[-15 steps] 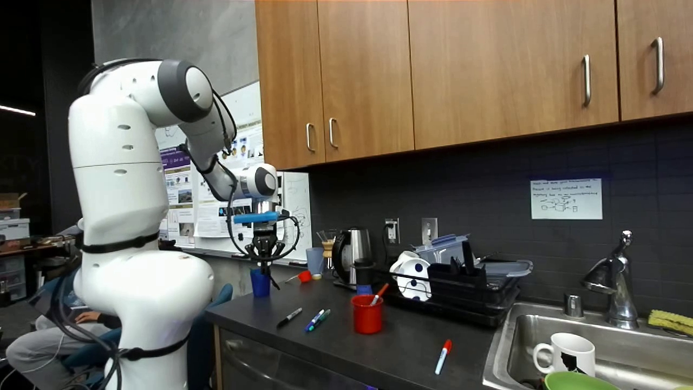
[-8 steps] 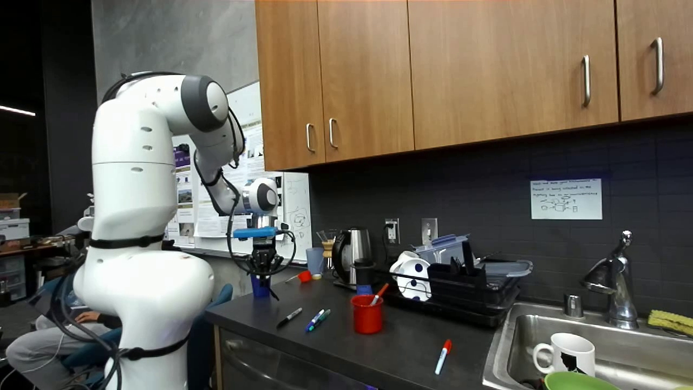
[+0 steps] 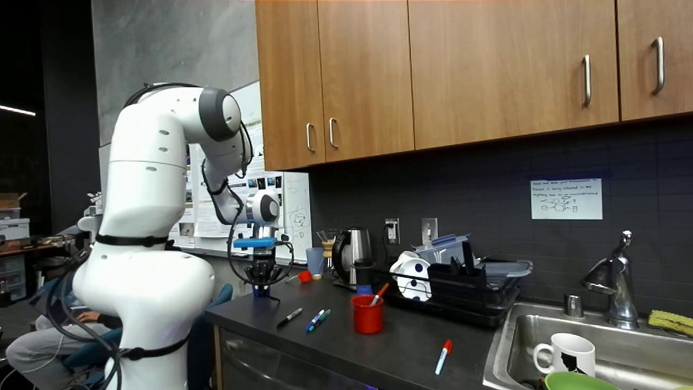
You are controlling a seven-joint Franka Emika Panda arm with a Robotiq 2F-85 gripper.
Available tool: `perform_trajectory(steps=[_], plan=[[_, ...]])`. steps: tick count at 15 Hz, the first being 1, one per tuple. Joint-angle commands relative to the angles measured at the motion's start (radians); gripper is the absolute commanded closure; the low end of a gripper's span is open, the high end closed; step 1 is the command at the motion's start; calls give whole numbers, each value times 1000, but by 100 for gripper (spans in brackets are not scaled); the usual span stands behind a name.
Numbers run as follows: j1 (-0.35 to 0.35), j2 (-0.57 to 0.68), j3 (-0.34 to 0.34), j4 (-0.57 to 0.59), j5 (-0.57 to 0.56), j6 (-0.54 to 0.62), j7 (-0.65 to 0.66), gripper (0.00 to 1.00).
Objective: Remove the black pen from the orange cup and put it on the countertop
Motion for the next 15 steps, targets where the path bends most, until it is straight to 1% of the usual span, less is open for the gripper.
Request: perform_trajectory(steps=[1, 3, 4, 6, 9, 10, 13, 15], plan=[[9, 27, -10, 34, -1, -37, 10, 58], [-1, 12, -19, 27, 9, -47, 2, 47], [-6, 0, -25, 21, 13, -53, 1, 40], [-22, -42, -42, -3, 21, -62, -6, 28], [-66, -121, -85, -41, 60, -90, -27, 6], [-84, -150, -103, -54, 77, -101, -34, 1], [-140, -243, -162, -100, 99, -111, -38, 0], [-174, -310, -199, -136, 99, -94, -37, 0]])
